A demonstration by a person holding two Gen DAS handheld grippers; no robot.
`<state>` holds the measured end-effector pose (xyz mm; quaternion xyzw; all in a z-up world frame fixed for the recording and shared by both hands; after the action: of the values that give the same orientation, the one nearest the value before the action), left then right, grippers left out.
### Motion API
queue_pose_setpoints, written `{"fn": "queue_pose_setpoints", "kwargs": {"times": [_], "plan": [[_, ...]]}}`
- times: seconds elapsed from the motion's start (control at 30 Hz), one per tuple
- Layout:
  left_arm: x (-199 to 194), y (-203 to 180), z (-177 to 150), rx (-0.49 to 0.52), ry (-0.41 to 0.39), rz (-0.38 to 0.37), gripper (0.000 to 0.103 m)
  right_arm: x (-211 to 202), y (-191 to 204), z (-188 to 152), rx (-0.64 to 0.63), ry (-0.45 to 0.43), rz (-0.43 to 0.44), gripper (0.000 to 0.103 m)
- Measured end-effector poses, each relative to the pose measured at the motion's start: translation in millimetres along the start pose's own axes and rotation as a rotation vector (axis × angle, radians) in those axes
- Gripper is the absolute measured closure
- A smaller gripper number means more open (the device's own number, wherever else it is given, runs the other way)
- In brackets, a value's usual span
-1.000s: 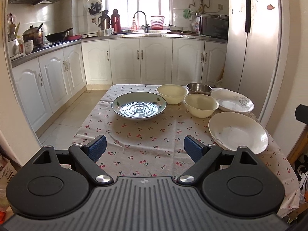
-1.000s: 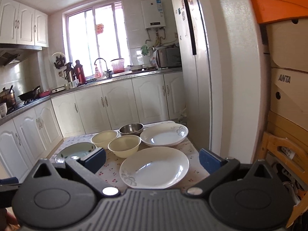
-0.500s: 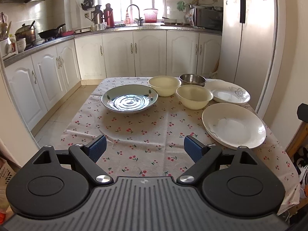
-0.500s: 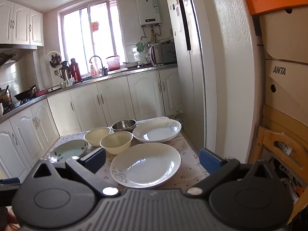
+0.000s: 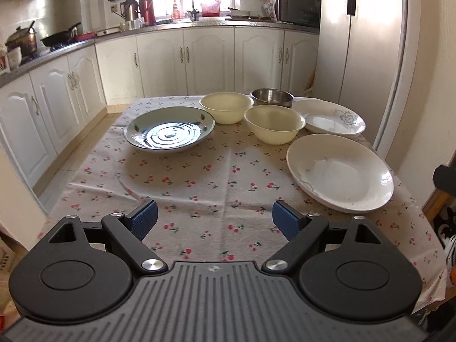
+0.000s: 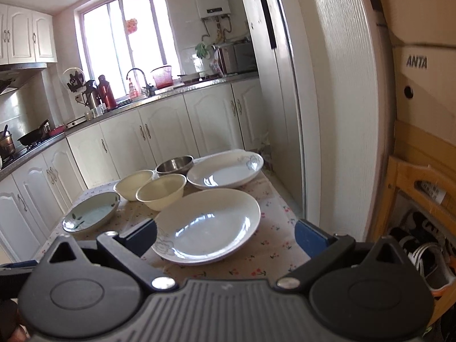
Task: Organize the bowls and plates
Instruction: 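Move the left gripper to the white flower-print plate and grasp its rim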
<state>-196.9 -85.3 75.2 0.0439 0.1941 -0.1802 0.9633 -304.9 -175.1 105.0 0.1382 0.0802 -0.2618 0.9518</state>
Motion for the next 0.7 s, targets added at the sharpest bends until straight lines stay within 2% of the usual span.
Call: {"fn": "queue_pose_setpoints", "kwargs": {"times": [0.17,0.3,0.47,0.6,0.7], "plan": [[14,7,3,-0.073,0.004,-0.067,0.0,14,-17,-1,0.061,0.01,-0.011,0.001],[29,10,7,-0.151,-0.003,-0.136,0.0,30,-31,-4,0.14,0.028,0.017,0.001],[52,8,9,-0.217,-0.008,-0.216,0.0,56,-50,-5,0.275,0.046,0.069,0.008],[73,-2,11,-0.228,-0.005,-0.263,0.0,79,-60,-5,0.357,0.05,0.105,0.009],[89,-11,10,-0.229,0.018,-0.289,0.004,96,-61,-7,0.398,0.065,0.136,0.009]]}}
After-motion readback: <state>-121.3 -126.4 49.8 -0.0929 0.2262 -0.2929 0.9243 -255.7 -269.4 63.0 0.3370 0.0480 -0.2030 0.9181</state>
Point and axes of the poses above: each gripper's, at about its wrist camera, not at the fingertips, and x roughly the way its jaws point, y to its left, z to its top, the point moved 1 cm from there along x, roughly the way its jaws point, and after that the axes turned 14 degrees about -y, right-handed, at the moved point
